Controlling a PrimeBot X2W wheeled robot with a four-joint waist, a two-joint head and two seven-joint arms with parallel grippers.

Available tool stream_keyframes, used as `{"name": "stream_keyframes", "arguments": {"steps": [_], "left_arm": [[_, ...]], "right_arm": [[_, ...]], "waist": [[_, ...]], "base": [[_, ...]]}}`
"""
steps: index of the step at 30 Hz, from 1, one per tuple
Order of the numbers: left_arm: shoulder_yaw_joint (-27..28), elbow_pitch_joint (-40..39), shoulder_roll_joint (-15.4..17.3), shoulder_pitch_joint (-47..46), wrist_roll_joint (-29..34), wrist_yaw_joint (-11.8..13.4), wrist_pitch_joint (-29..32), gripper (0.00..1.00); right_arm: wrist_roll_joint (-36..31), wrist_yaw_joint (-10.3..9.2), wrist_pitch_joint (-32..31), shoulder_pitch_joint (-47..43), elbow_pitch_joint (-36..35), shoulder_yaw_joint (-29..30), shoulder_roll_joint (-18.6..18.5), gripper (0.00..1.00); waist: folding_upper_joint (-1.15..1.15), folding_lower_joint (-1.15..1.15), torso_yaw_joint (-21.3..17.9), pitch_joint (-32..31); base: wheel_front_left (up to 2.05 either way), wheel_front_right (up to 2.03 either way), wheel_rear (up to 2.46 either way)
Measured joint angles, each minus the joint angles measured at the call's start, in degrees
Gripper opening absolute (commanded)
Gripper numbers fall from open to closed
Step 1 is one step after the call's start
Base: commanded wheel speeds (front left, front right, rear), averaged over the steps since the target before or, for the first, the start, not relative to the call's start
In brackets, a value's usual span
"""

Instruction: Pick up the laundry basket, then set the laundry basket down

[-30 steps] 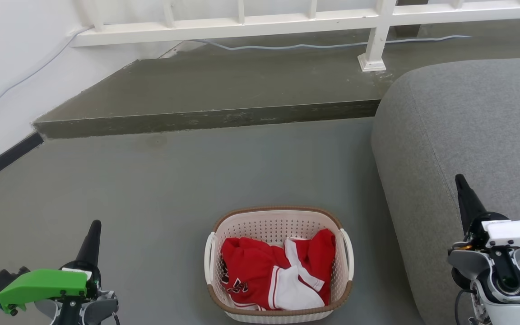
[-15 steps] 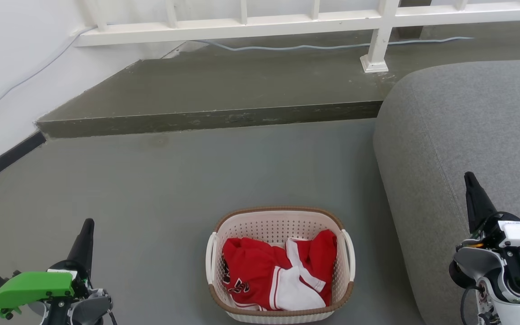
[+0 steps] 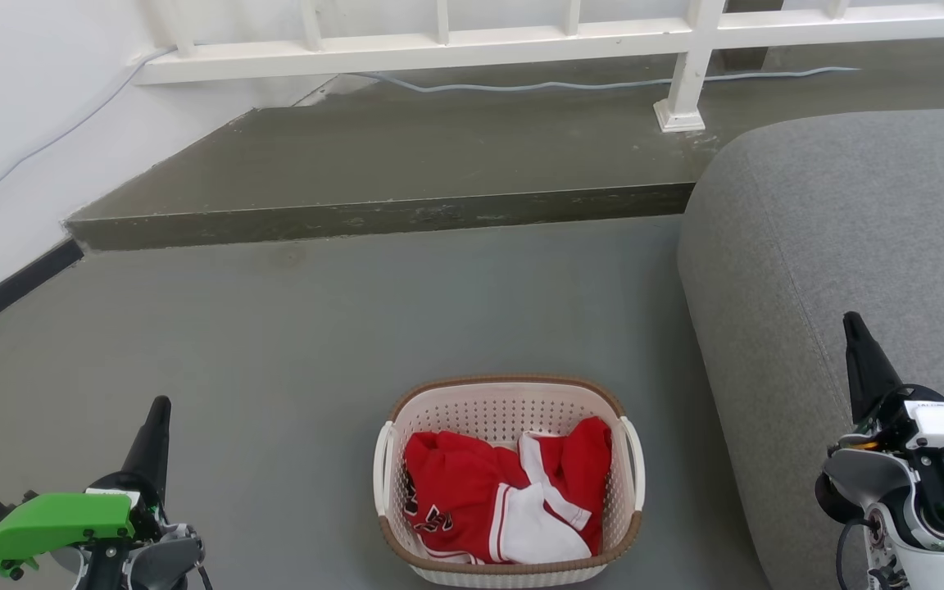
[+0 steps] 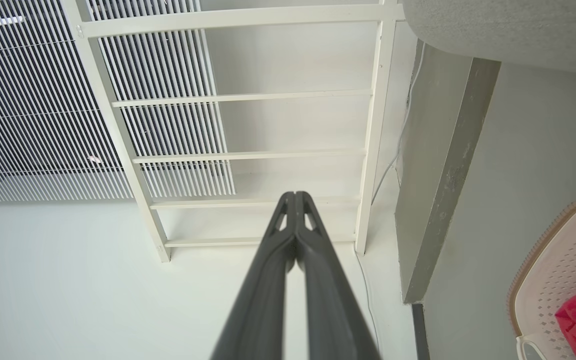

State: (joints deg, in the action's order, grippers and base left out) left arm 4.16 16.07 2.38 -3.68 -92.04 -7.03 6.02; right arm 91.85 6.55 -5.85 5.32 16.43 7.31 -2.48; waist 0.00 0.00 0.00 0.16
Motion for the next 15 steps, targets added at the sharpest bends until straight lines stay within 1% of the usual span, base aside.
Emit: {"name": "stream_keyframes", "arguments": {"steps": [15], "left_arm": [[0.0,0.0,0.0,0.0,0.0,0.0,0.0,0.0]], "right_arm": [[0.0,0.0,0.0,0.0,0.0,0.0,0.0,0.0]], "waist": [[0.0,0.0,0.0,0.0]], "base": [[0.0,0.0,0.0]]}}
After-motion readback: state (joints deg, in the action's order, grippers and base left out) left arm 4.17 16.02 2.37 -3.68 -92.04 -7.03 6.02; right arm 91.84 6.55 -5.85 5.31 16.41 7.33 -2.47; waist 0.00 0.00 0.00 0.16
